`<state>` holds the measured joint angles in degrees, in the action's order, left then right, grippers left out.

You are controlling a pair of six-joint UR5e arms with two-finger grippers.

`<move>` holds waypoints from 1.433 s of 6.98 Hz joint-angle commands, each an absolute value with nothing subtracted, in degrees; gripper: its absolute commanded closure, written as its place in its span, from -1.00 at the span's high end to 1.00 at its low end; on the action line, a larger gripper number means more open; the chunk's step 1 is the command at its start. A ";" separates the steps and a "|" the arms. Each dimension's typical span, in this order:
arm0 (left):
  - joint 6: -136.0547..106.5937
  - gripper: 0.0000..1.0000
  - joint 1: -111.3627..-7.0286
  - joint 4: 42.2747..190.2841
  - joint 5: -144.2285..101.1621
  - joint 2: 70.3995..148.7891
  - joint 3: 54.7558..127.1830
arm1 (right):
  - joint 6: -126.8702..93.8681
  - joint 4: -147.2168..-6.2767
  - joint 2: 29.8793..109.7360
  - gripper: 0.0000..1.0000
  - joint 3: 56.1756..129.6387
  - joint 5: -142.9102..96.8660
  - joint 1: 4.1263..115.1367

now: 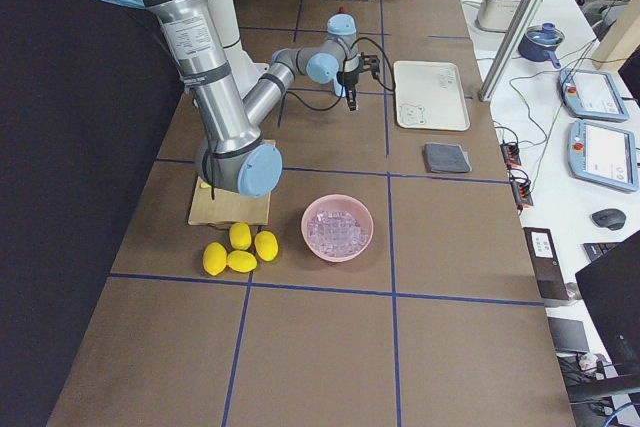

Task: Mash ice and strawberries in cup
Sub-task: 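Carry the ice cube with the right gripper over the blue cup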

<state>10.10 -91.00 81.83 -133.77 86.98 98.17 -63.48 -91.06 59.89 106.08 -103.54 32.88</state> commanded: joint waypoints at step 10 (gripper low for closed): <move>10.02 1.00 -90.88 81.83 -133.77 87.01 98.00 | -74.80 -96.06 46.14 0.96 99.76 -96.42 24.60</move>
